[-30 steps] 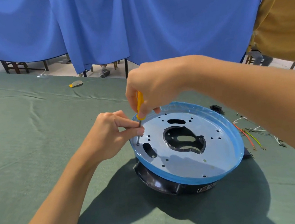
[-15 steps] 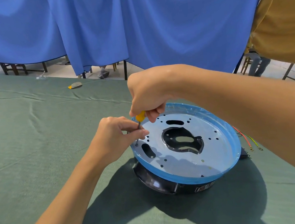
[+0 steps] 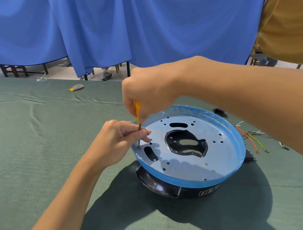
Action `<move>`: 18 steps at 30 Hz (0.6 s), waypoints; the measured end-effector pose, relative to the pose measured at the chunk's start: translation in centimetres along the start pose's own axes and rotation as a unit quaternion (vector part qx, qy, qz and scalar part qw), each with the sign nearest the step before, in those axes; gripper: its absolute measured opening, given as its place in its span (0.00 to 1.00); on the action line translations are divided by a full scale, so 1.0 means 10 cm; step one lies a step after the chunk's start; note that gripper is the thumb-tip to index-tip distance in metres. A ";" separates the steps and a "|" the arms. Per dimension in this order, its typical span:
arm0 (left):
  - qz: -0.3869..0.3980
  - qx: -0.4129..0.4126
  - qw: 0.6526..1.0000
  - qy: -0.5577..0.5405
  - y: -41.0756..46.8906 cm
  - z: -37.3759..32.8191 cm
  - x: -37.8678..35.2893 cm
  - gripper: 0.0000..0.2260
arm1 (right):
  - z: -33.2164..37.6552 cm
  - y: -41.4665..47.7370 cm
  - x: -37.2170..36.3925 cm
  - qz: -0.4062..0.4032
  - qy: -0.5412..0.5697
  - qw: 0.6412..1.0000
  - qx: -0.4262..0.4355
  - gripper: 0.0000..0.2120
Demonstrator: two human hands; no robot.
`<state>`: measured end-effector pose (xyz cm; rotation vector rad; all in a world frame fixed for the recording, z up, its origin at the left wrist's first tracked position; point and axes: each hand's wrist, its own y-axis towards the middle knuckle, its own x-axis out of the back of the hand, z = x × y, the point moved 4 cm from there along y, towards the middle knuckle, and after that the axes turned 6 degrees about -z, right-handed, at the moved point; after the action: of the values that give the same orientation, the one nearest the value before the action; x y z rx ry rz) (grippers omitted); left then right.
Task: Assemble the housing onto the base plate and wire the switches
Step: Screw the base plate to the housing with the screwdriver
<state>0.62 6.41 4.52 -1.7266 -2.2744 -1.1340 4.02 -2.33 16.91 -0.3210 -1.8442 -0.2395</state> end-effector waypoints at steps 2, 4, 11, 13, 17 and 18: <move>0.009 0.006 1.000 0.007 0.00 0.01 0.00 0.07 | 0.01 0.03 -0.01 -0.004 0.003 1.000 -0.002 0.08; 0.023 0.007 1.000 0.014 0.00 -0.01 0.00 0.07 | 0.02 0.05 -0.02 -0.002 0.006 1.000 -0.008 0.12; -0.055 -0.001 0.998 0.031 -0.01 -0.02 -0.01 0.04 | -0.09 0.06 -0.11 0.042 0.088 0.990 -0.106 0.20; -0.105 -0.021 0.992 0.072 0.01 -0.05 0.00 0.05 | -0.13 0.05 -0.14 0.051 0.122 0.981 -0.142 0.21; -0.073 -0.066 0.992 0.078 0.01 -0.09 -0.02 0.05 | -0.12 0.03 -0.11 0.034 0.122 0.986 -0.113 0.18; -0.065 -0.070 0.993 0.075 0.01 -0.09 -0.02 0.06 | -0.12 0.03 -0.07 0.016 0.119 0.988 -0.096 0.16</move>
<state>0.42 5.73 5.13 -1.4964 -2.2937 -1.4286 5.40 -2.52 16.57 -0.4350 -1.5814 -0.4174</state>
